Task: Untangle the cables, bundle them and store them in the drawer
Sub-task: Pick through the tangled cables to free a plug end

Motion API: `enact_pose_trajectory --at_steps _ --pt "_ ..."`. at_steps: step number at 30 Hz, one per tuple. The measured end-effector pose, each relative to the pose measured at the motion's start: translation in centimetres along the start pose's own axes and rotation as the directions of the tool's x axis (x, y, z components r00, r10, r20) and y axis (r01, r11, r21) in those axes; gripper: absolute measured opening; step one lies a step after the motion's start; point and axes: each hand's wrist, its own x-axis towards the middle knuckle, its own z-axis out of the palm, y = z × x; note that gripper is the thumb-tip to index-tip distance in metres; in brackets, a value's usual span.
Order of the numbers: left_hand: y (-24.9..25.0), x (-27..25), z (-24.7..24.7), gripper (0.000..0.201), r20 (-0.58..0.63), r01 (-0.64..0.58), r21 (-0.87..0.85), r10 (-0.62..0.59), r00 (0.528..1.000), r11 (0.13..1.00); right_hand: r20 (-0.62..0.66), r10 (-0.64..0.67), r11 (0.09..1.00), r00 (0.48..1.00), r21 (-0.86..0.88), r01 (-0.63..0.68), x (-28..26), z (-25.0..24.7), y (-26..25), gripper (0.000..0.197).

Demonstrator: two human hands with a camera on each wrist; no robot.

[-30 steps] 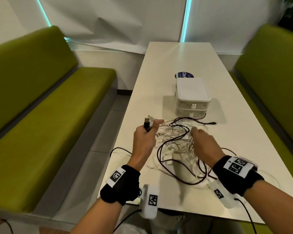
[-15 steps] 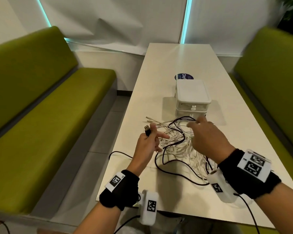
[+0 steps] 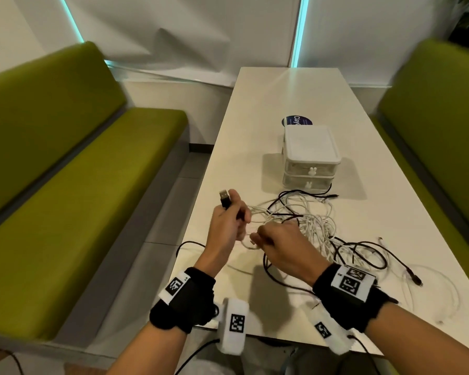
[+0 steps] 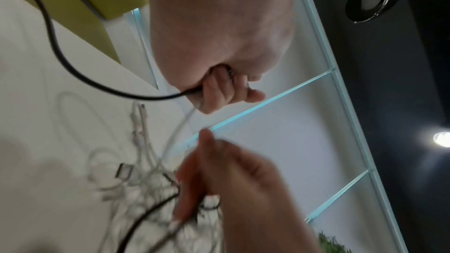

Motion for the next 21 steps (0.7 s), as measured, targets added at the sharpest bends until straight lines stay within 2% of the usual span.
enact_pose_trajectory --at_steps 2,5,8,10,12,14,16,19,21 --pt "1.5 0.6 -1.2 0.056 -0.037 -0.057 -0.056 0.055 0.998 0.997 0.013 -0.099 0.986 0.995 -0.135 0.100 -0.8 -0.1 0.9 0.034" --pt "3.7 1.5 -2.9 0.059 -0.096 -0.069 -0.235 0.048 0.994 0.970 0.060 -0.060 0.996 0.996 -0.059 0.063 -1.7 -0.1 1.8 0.028" --pt "3.9 1.4 -2.3 0.062 -0.029 -0.037 -0.255 0.031 0.999 0.966 -0.103 -0.054 0.998 0.993 -0.046 0.050 -0.2 -0.5 -0.2 0.016" --pt "3.2 0.8 -1.2 0.063 0.052 -0.014 -0.222 0.026 0.998 0.975 -0.153 -0.112 0.992 0.982 -0.071 0.102 1.1 -0.3 -2.2 0.029" --pt "2.7 0.2 -0.5 0.061 0.119 -0.007 -0.216 0.033 0.992 0.976 -0.094 -0.116 0.993 0.989 0.012 0.118 1.7 0.4 -3.4 0.026" --pt "3.0 -0.2 -0.5 0.059 0.147 -0.004 -0.223 0.038 0.988 0.975 0.043 -0.042 0.989 0.998 0.143 0.036 1.7 1.3 -3.3 0.017" --pt "3.8 -0.4 -1.0 0.057 0.138 -0.029 -0.216 0.060 0.989 0.976 0.146 0.030 0.986 0.989 0.158 -0.054 1.4 1.9 -2.4 0.032" --pt "5.5 -0.6 -1.9 0.055 0.093 -0.108 -0.210 0.130 0.987 0.972 0.088 0.003 0.995 0.996 0.101 -0.012 1.1 2.1 -1.0 0.040" --pt "6.3 -0.6 -2.4 0.054 0.060 -0.149 -0.212 0.165 0.984 0.966 0.096 -0.002 0.998 0.995 0.058 -0.004 1.1 1.6 -0.3 0.033"
